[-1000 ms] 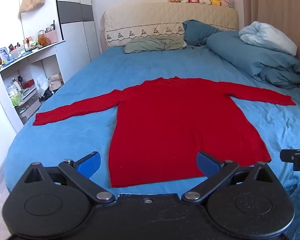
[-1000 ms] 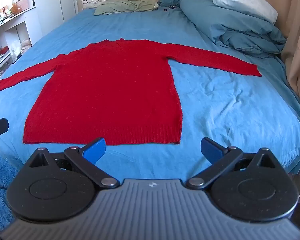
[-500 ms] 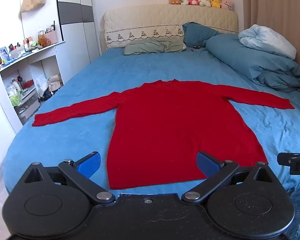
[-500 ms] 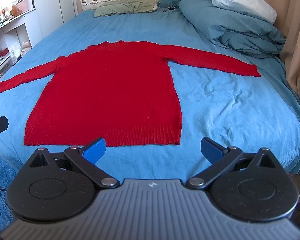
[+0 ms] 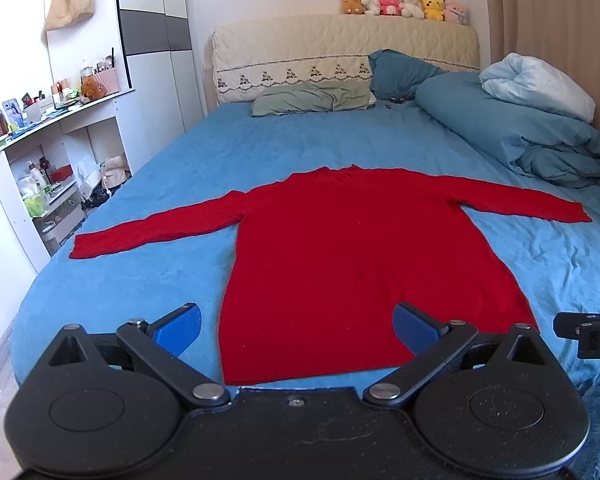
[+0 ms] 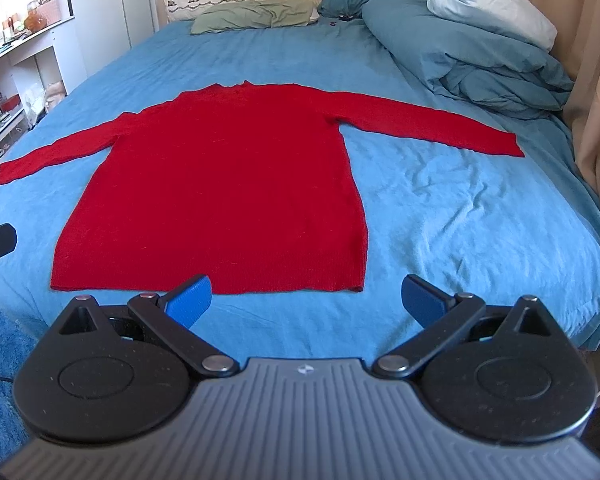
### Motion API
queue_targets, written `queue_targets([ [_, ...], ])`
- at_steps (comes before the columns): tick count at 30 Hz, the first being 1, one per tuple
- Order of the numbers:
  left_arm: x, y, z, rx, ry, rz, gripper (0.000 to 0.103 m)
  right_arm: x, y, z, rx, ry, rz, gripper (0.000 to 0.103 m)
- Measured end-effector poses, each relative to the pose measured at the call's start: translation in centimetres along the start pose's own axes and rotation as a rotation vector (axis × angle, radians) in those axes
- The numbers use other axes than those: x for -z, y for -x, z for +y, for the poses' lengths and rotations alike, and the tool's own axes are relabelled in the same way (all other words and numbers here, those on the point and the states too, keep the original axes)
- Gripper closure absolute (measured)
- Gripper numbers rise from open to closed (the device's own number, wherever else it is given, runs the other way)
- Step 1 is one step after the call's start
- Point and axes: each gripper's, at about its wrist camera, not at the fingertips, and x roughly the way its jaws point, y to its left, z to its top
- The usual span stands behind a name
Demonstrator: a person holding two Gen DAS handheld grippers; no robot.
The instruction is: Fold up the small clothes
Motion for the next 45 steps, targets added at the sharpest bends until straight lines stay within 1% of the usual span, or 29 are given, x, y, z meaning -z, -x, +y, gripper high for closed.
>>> queue_targets([
  [20, -0.1, -0.7, 0.3, -0.002, 0.015, 0.014, 0.000, -0.2, -0.7, 0.2, 0.000, 0.003, 0.010, 0.000],
  [45, 0.1, -0.8, 0.4, -0.010, 0.018, 0.012, 0.000, -0.2, -1.0, 0.4, -0.005, -0.001, 0.013, 0.000],
])
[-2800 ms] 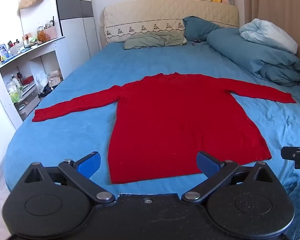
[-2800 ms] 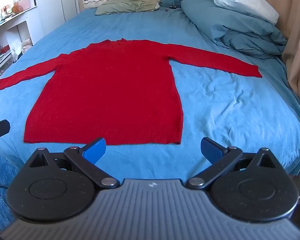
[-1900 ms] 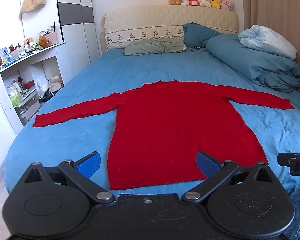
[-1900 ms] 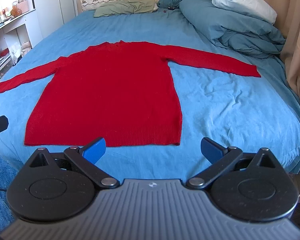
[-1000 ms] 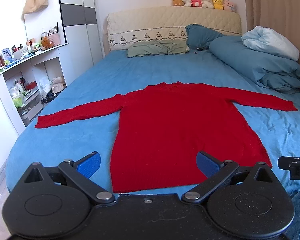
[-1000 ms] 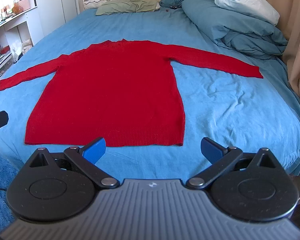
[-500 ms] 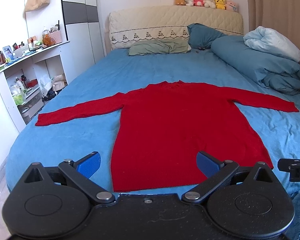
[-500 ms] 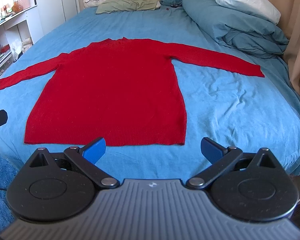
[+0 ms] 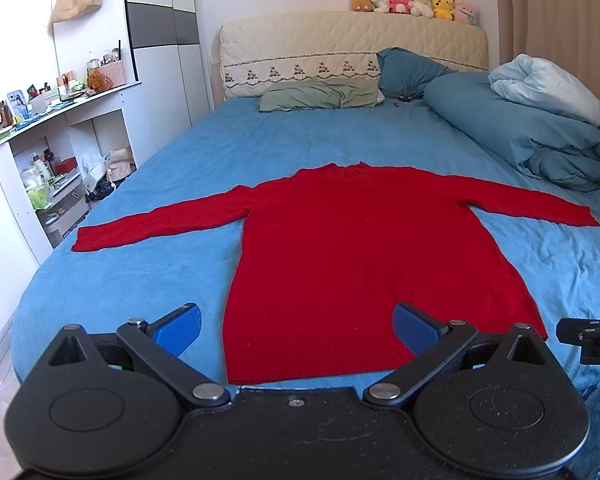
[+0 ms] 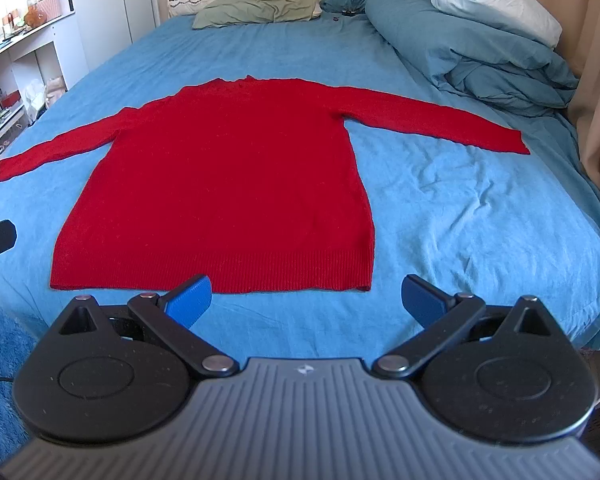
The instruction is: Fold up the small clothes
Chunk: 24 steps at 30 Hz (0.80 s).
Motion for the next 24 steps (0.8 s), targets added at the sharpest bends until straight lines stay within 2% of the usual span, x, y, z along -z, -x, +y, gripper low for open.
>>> queue_targets([
  [15, -1.0, 0.4, 0.3, -0.007, -0.002, -0.013, 0.000, -0.5, 0.5, -0.2, -0.011, -0.010, -0.010, 0.000],
  [19, -3.6, 0.4, 0.7, -0.023, -0.009, -0.055, 0.000, -2.4, 1.2, -1.2, 0.004, -0.016, -0.048, 0.000],
  [24, -9.0, -0.6, 0.6, 0.009, -0.007, -0.126, 0.000, -6.7, 0.9, -3.9, 0.030, -0.051, -0.113, 0.000],
])
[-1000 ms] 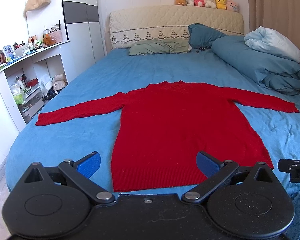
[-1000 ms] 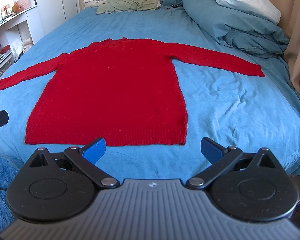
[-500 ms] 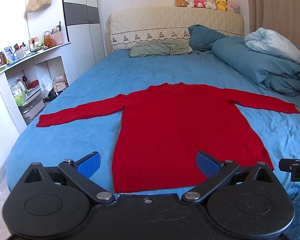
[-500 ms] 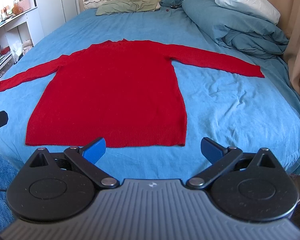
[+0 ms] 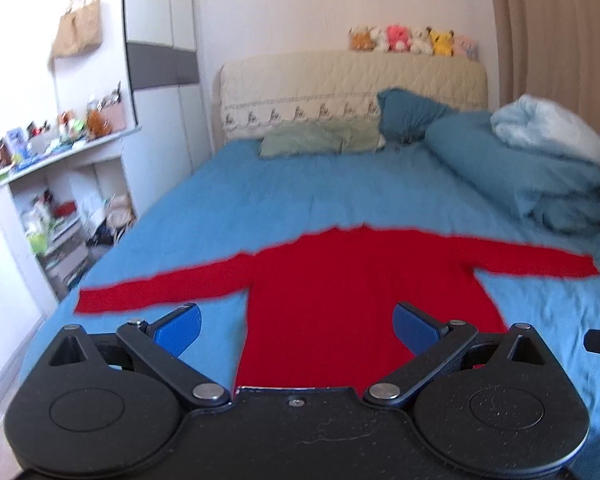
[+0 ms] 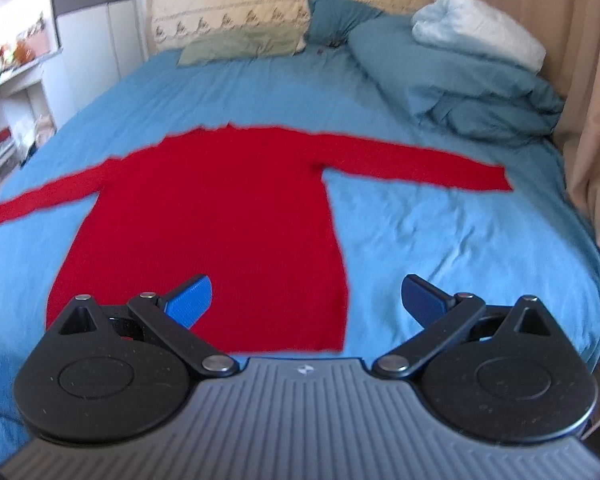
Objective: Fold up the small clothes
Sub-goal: 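Move the right gripper to a sweater sleeve cuff and close on it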
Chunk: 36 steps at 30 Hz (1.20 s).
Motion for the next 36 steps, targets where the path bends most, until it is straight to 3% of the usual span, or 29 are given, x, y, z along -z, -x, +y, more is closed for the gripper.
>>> queue_targets([
  [4, -4.3, -3.2, -1.4, 0.013, -0.031, -0.046, 0.000, -4.1, -2.3, -3.5, 0.028, -0.053, -0.037, 0.000],
  [8, -8.4, -8.6, -3.5, 0.038, -0.044, -0.056, 0.000, -7.7, -6.0, -7.4, 0.109, -0.087, -0.077, 0.000],
  [15, -11.4, -20.8, -9.0, 0.124, -0.062, 0.026, 0.000, -9.9, -15.8, -15.4, 0.193, -0.221, -0.079, 0.000],
  [21, -9.5, -32.3, -15.2, 0.208, -0.084, 0.153, 0.000, -7.5, -24.9, -21.2, 0.269, -0.325, -0.126, 0.000],
  [28, -5.0, -42.9, -21.7, 0.270, -0.088, 0.318, 0.000, -4.2, -34.1, -27.2, 0.354, -0.464, -0.134, 0.000],
  [32, -3.1, -46.0, -23.6, 0.270, -0.085, 0.361, 0.000, -3.5, -37.4, -29.9, 0.397, -0.531, -0.126, 0.008],
  [34, -2.4, -46.7, -24.3, 0.265, -0.096, 0.368, 0.000, -3.7, -38.2, -30.2, 0.418, -0.524, -0.157, 0.009],
  [36, -1.6, -47.2, -24.7, 0.261, -0.106, 0.369, 0.000, -4.0, -38.9, -30.4, 0.432, -0.511, -0.167, 0.015],
])
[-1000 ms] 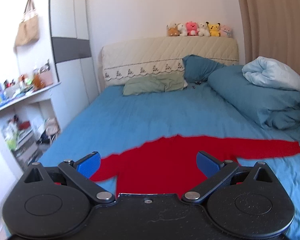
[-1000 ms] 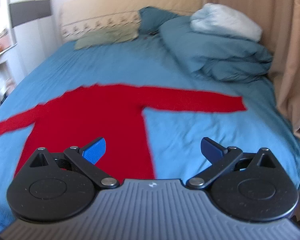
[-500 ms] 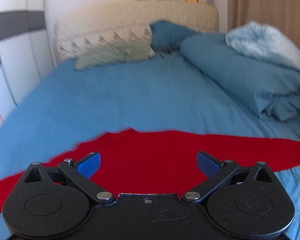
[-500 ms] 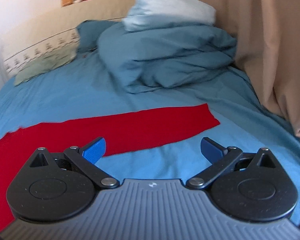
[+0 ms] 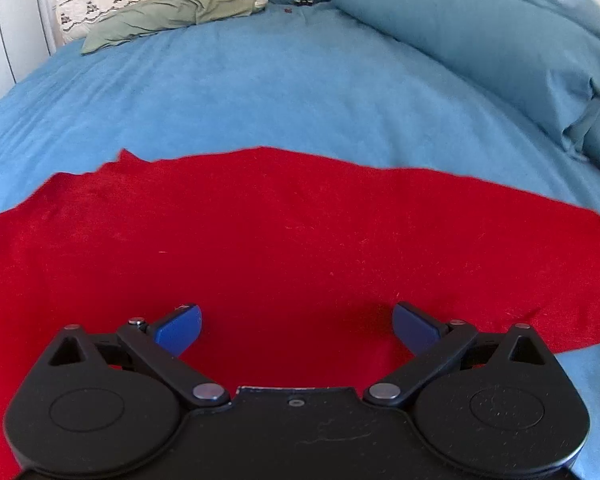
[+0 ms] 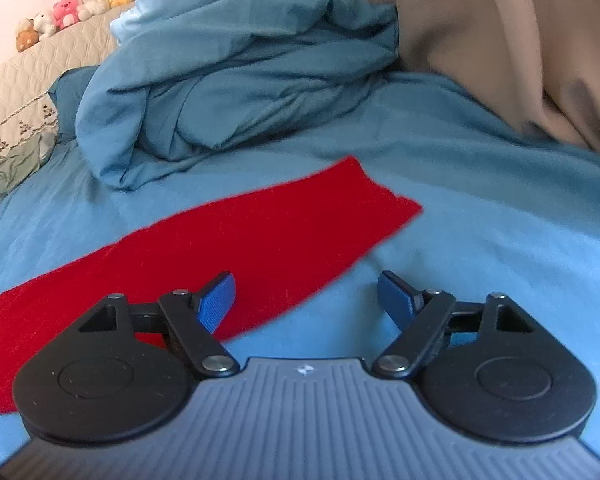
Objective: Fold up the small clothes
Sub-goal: 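Move the right gripper to a sweater sleeve cuff and close on it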
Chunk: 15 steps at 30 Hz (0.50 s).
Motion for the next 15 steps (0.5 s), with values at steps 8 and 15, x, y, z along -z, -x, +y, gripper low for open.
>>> queue_targets([
  [8, -1.1, -1.4, -1.1, -0.042, -0.007, 0.004, 0.000, -1.1, -1.5, 0.1, 0.058, -0.030, 0.010, 0.079],
  [15, -2.4, 1.5, 1.5, -0.016, 0.043, -0.037, 0.000, -5.2, 1.3, 2.9, -0.034, -0.016, 0.010, 0.083],
])
